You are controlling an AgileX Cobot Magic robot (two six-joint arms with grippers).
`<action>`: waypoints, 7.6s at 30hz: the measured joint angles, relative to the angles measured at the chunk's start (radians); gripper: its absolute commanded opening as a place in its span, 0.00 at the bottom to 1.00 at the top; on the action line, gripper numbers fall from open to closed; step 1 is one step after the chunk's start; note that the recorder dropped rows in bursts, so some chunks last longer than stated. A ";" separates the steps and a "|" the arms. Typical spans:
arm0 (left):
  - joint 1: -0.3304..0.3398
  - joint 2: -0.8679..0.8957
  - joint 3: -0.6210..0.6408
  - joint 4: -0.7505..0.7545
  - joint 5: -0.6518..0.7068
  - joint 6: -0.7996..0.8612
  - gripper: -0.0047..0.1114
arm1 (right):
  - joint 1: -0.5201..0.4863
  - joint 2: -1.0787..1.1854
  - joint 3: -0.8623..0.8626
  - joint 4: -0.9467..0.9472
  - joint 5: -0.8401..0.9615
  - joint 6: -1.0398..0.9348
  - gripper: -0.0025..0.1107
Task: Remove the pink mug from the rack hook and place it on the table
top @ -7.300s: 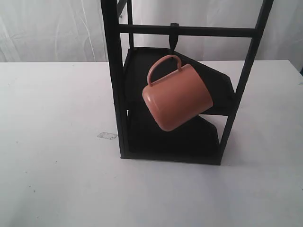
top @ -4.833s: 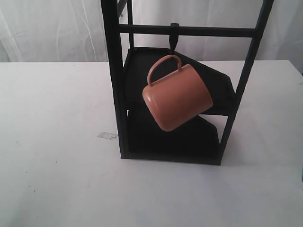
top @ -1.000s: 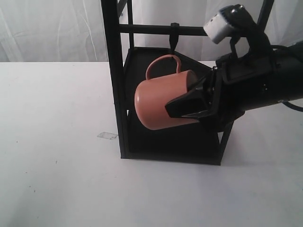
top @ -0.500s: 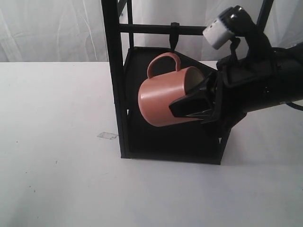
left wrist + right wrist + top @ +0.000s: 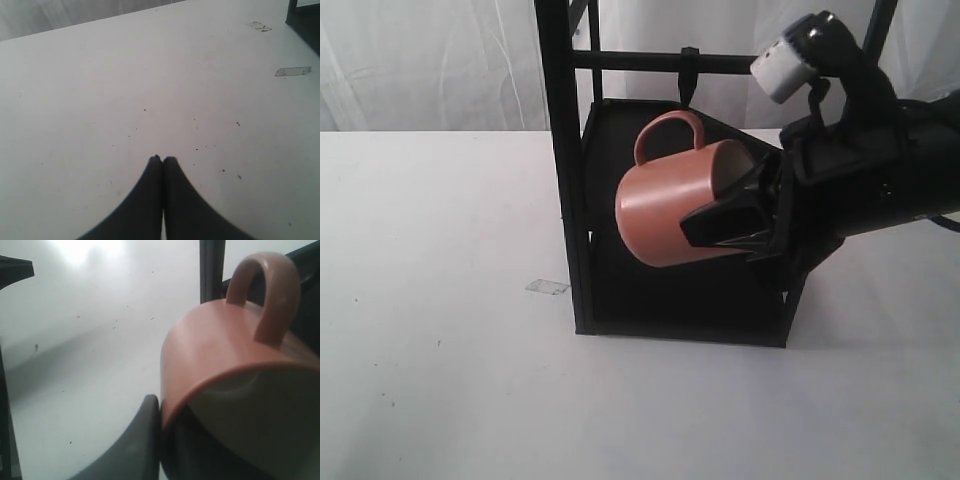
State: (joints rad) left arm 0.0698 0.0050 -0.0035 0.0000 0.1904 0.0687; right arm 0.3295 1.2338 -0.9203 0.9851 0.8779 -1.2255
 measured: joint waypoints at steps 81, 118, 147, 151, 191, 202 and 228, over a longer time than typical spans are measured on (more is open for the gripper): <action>0.000 0.000 0.000 0.000 0.000 0.000 0.04 | 0.670 0.431 -0.525 -0.810 0.303 1.218 0.02; 0.000 0.000 0.000 0.000 0.000 0.000 0.04 | 0.670 0.684 -0.543 -0.913 0.259 1.237 0.02; 0.000 0.000 0.000 0.000 0.000 0.000 0.04 | 0.670 0.692 -0.543 -0.910 0.242 1.241 0.16; 0.000 0.000 0.000 0.000 0.000 0.000 0.04 | 0.670 0.692 -0.543 -0.908 0.244 1.249 0.21; 0.000 0.000 0.000 0.000 0.000 0.000 0.04 | 0.251 -0.321 0.145 -1.878 0.330 1.384 0.02; 0.000 0.000 0.000 0.000 0.000 0.000 0.04 | -0.230 -0.062 0.174 -1.267 0.079 1.245 0.02; 0.000 0.000 0.000 0.000 0.000 0.000 0.04 | -0.354 -0.815 0.356 -0.841 -0.557 1.076 0.02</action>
State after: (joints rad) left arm 0.0698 0.0050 -0.0035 0.0000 0.1904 0.0687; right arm -0.0243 0.4187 -0.5645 0.1439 0.3205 -0.1499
